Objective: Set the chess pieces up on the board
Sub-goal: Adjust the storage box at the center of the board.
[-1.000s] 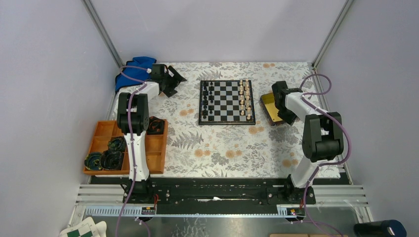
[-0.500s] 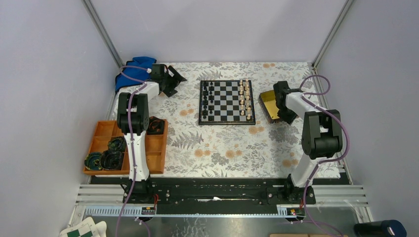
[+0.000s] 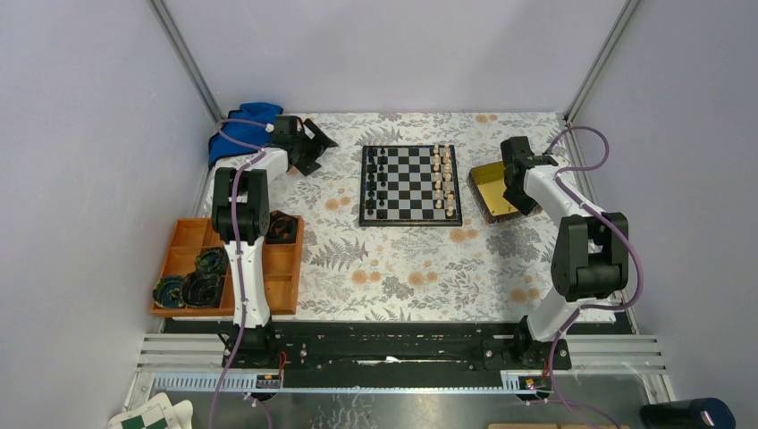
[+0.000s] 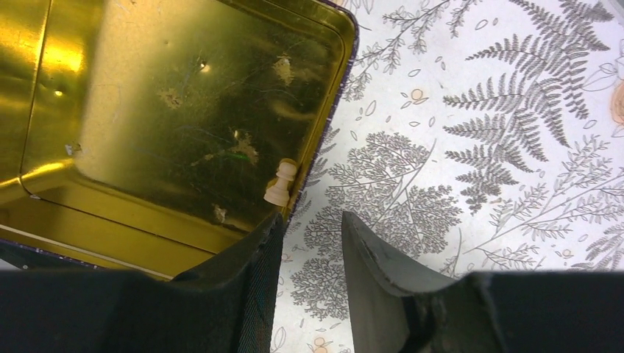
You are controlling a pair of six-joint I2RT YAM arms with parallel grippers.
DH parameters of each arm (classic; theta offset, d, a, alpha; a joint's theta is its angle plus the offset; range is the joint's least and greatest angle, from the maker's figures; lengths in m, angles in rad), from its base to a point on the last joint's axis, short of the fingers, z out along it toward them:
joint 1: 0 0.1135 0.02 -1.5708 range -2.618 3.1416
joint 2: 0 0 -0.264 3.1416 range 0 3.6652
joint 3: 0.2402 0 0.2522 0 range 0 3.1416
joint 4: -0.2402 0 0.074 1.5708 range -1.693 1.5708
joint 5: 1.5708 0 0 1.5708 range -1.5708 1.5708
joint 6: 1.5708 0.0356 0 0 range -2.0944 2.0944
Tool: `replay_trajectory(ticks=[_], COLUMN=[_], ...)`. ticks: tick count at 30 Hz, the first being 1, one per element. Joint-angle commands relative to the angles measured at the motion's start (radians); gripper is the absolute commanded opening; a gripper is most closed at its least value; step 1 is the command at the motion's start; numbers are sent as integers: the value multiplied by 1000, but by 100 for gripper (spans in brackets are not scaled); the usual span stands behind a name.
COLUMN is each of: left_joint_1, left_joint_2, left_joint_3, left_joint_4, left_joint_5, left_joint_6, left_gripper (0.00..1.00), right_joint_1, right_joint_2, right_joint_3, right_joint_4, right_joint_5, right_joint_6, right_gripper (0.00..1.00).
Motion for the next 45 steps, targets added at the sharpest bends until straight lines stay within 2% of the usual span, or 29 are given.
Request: replay_trajectory(ticks=[1, 15, 27, 30, 40, 45], left_joint_1=[8, 8, 8, 8, 8, 8], left_joint_2=[100, 101, 110, 112, 115, 115], left_joint_3=[-42, -42, -32, -29, -26, -27], left_joint_4=[-127, -127, -127, -126, -126, -126], left_joint_5=[-25, -30, -27, -25, -21, -20], left_joint_6=[26, 35, 35, 34, 27, 27], left_gripper=[99, 99, 99, 99, 99, 99], right_joint_1=[1, -9, -49, -65, -171, -237], right_joint_2=[39, 126, 156, 156, 210, 309], right_joint_3=[49, 27, 40, 45, 116, 225], right_joint_4=[21, 87, 131, 145, 225, 225], right_joint_5=[-4, 8, -4, -2, -96, -238], right_joint_6=[22, -7, -113, -150, -429, -555], right_gripper=[42, 41, 19, 18, 1, 0])
